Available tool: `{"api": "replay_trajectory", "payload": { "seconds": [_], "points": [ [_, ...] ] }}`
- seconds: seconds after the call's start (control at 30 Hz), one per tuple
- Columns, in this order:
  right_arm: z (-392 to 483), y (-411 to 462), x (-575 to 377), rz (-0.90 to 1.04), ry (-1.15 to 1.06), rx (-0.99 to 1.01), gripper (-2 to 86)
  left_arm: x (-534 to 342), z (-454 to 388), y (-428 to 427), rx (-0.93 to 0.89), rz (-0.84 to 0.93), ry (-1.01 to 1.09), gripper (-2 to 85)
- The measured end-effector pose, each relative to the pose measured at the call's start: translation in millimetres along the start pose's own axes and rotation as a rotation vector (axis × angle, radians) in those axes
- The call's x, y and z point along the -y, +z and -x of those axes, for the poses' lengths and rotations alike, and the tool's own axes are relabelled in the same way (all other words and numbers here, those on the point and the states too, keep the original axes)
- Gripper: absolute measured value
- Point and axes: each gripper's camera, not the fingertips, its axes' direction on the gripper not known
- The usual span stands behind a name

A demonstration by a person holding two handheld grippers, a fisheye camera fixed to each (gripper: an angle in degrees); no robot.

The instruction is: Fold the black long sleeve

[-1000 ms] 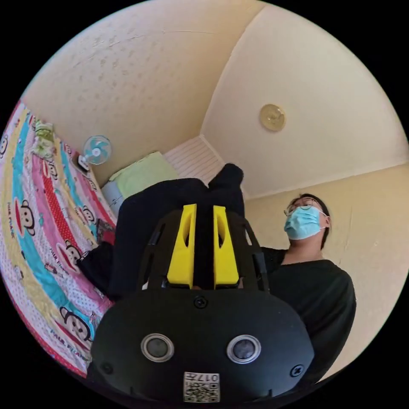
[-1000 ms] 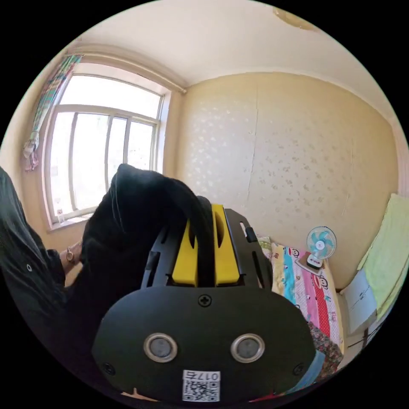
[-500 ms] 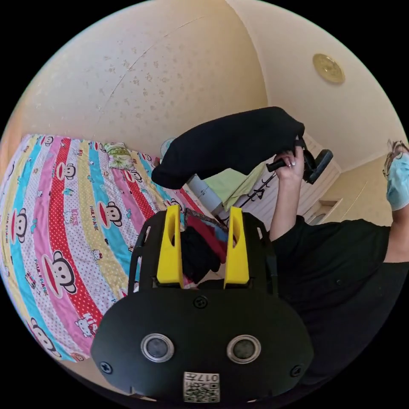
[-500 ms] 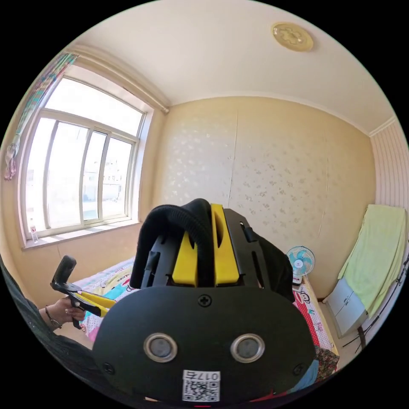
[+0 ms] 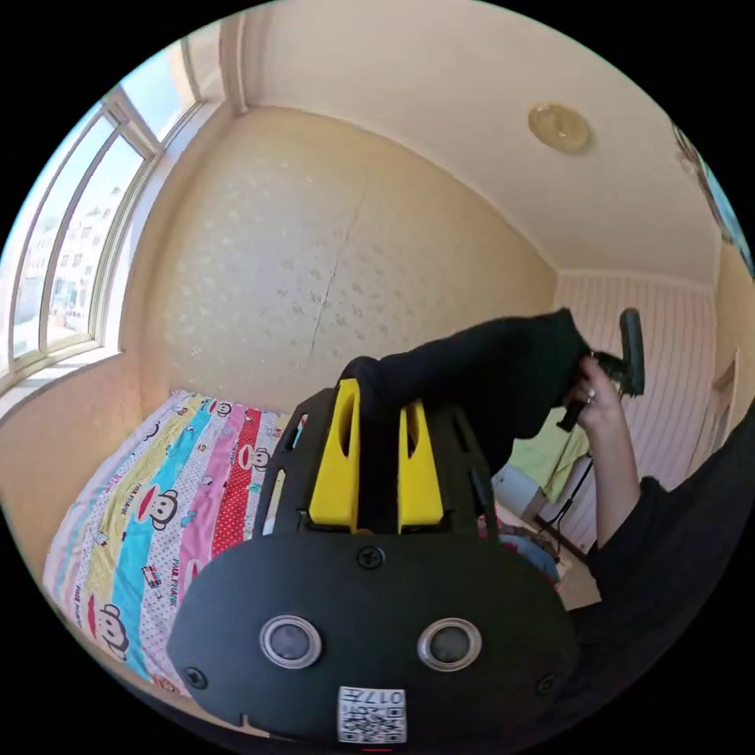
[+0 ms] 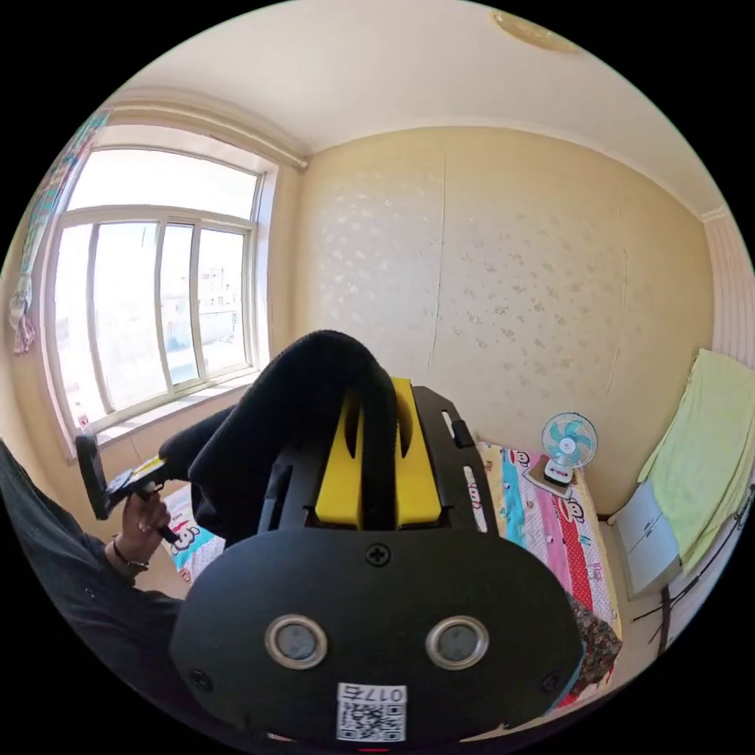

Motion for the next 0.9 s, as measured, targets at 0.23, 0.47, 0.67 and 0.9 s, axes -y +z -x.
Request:
{"api": "replay_trajectory", "payload": {
  "seconds": [0.23, 0.47, 0.67, 0.9],
  "points": [
    [-37, 57, -32, 0.257, -0.056, 0.356, 7.4, 66, 40, 12, -0.242, -0.004, -0.057, 6.8],
    [-82, 113, -119, 0.249, 0.218, 0.667, 16.1, 80, -10, 6, -0.307, -0.056, 0.098, 6.6],
    [-70, 151, -184, 0.26, 0.396, 0.796, 14.5, 100, -8, 2, -0.216, -0.08, 0.051, 6.7],
    [4, 195, -213, 0.407, 0.453, 0.985, 16.2, 102, 10, -6, -0.232, -0.078, -0.001, 6.9]
  ]
}}
